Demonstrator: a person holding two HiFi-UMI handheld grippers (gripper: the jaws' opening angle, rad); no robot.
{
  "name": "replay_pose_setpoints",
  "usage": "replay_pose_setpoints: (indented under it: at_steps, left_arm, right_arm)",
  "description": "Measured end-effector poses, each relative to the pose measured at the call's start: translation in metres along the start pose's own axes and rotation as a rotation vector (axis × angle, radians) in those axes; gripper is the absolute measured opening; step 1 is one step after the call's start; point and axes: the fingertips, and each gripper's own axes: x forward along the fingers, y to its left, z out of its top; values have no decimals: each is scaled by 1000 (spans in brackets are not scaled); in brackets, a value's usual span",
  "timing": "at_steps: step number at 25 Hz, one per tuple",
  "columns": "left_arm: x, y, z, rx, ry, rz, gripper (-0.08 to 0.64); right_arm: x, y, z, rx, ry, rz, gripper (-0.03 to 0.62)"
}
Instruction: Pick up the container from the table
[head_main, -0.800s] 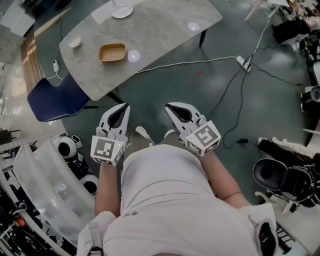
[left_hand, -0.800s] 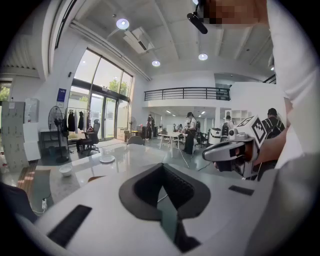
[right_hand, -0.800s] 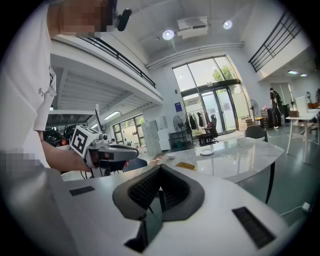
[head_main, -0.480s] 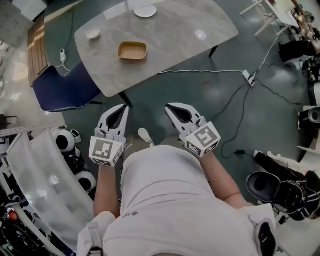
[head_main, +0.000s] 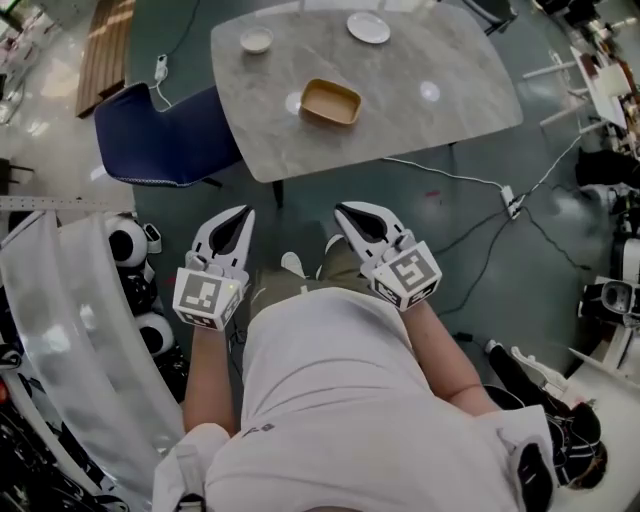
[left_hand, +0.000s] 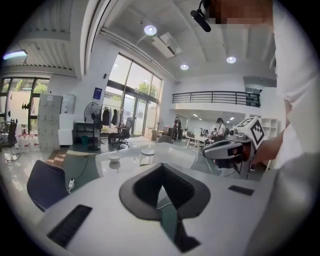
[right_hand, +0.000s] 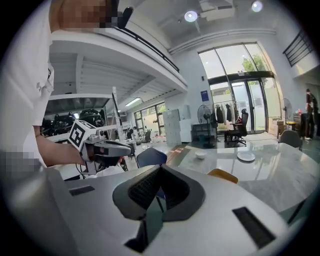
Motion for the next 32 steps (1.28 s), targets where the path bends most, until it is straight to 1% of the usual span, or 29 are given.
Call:
replay_pose_setpoints:
  at_steps: [2,5,10,16,19,22,26,32]
  left_arm:
    - [-10,18,-9,-23,3,33,2]
    - [-10,41,-15,-55,28,87,2]
    - [18,83,-16,-110,77,176,2]
    - [54,105,-18,-179,144,279,2]
    - [70,114,-18,-204,175,321,2]
    - [83,121,-23,-231,234,369,2]
    - [95,125,-32,-278,302,411,2]
    - [104,131,-37,-291,353,469,2]
  right_arm:
    - [23,8,-1,-17,15,37,8]
    - [53,0,2,-23,36,95,8]
    - [104,-48,6,-8,87,168,9]
    - [137,-104,3,-18,149,240,9]
    - [157,-136,-2,-19,180,256,9]
    - [176,-172,-12,-29,213,258,9]
    - [200,-211,-30,-50,272,263,9]
    - [226,-253,-52,-73,351,256,9]
